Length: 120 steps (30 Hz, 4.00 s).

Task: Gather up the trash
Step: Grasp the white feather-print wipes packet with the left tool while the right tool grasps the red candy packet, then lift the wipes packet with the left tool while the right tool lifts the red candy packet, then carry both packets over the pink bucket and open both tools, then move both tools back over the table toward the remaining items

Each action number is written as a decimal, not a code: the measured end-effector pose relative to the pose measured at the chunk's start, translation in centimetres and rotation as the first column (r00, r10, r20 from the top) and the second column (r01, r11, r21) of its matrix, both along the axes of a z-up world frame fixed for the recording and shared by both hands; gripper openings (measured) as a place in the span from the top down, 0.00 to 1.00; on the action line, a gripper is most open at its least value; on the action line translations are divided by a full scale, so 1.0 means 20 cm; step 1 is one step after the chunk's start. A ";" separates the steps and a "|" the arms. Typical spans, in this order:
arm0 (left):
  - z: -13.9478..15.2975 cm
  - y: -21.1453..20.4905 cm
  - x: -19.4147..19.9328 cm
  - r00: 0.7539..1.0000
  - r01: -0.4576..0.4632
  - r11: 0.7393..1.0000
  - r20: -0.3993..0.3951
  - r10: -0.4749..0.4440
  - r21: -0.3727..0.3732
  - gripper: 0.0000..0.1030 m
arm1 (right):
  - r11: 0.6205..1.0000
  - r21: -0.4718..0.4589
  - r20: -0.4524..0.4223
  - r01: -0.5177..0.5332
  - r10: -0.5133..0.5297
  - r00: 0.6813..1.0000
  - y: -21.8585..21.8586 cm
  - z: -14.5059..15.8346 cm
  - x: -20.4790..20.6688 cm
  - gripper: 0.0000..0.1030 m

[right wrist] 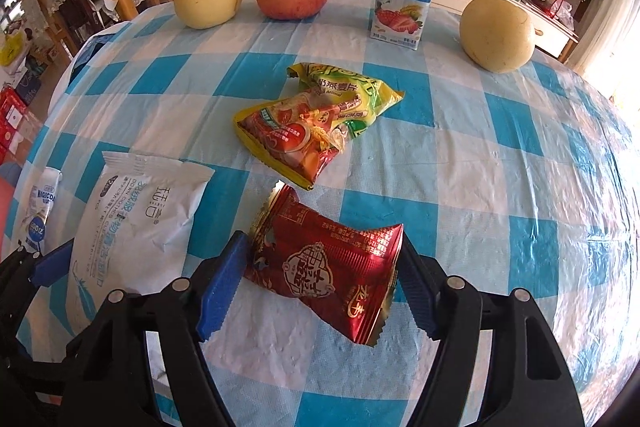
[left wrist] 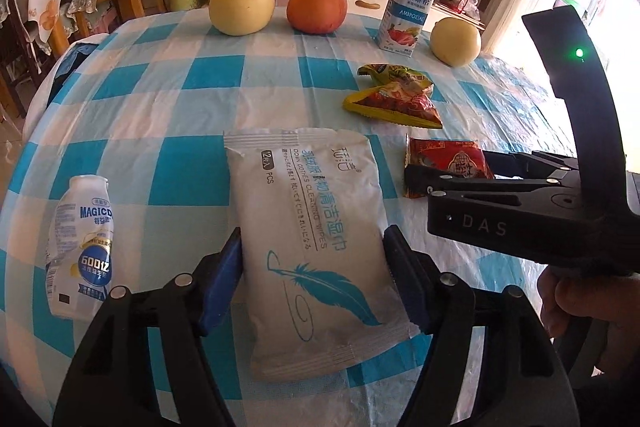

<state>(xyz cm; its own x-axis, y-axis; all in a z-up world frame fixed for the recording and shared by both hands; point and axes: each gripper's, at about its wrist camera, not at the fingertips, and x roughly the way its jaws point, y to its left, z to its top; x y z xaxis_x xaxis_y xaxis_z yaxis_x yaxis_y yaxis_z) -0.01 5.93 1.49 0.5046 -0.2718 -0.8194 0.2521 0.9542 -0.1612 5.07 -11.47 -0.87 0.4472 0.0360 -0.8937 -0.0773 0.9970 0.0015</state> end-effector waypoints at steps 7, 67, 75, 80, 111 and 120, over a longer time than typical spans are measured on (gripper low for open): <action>0.01 0.01 -0.02 1.000 0.012 1.000 0.006 -0.012 0.016 0.32 | 1.000 0.010 0.011 -0.008 0.008 1.000 0.01 0.01 0.00 0.39; 0.38 0.56 -0.26 0.959 -0.144 0.979 0.224 0.174 -0.143 0.26 | 0.965 0.130 0.248 -0.229 0.192 0.949 0.42 0.50 -0.45 0.82; 0.47 0.99 -0.34 0.863 -0.376 0.897 0.264 0.431 -0.234 0.26 | 0.928 0.126 0.310 -0.351 0.299 0.903 0.75 0.65 -0.56 0.82; 0.49 1.26 -0.43 0.746 -0.544 0.793 0.276 0.606 -0.273 0.25 | 0.880 0.100 0.315 -0.465 0.415 0.853 1.08 0.69 -0.63 0.82; 0.31 2.01 -0.63 0.417 -0.834 0.443 0.150 0.897 -0.329 0.17 | 0.779 0.102 0.248 -0.618 0.582 0.775 1.87 0.51 -0.65 0.22; 0.45 1.78 -0.66 0.482 -0.692 0.585 0.333 0.811 -0.423 0.07 | 0.849 0.046 0.271 -0.526 0.496 0.825 1.47 0.57 -0.63 0.14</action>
